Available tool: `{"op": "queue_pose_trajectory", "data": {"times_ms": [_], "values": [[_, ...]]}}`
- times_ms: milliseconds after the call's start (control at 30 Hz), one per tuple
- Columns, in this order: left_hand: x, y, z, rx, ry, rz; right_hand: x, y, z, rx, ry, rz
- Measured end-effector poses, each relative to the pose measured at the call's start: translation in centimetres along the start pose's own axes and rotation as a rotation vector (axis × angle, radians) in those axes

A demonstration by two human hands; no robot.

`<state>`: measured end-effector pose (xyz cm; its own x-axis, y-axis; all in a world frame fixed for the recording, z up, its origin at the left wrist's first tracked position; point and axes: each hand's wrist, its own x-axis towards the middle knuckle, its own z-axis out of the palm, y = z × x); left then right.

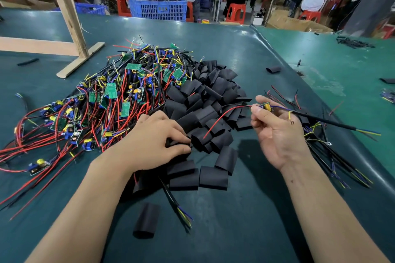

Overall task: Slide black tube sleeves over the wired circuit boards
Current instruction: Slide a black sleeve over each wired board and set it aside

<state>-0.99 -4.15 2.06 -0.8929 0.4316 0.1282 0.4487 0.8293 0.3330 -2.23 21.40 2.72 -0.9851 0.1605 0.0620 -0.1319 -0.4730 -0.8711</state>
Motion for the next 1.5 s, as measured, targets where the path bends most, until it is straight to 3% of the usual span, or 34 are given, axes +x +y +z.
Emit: {"op": "queue_pose_trajectory", "data": {"times_ms": [300, 567, 767, 1133, 1500], "values": [[0.2, -0.7, 0.0, 0.034, -0.109, 0.026, 0.1, 0.1, 0.0, 0.061, -0.017, 0.116], [0.4, 0.0, 0.0, -0.005, 0.132, 0.021, -0.3, 0.0, 0.3, 0.042, -0.037, 0.1], [0.0, 1.5, -0.3, -0.317, 0.371, 0.087, -0.7, -0.3, 0.8, 0.15, -0.077, 0.084], [0.2, 2.7, 0.9, -0.455, 0.412, -0.002, -1.0, 0.0, 1.8, 0.303, 0.093, -0.024], [0.3, 2.9, 1.0, -0.438, 0.51, -0.065, -1.6, 0.5, 2.7, 0.28, 0.111, -0.156]]}}
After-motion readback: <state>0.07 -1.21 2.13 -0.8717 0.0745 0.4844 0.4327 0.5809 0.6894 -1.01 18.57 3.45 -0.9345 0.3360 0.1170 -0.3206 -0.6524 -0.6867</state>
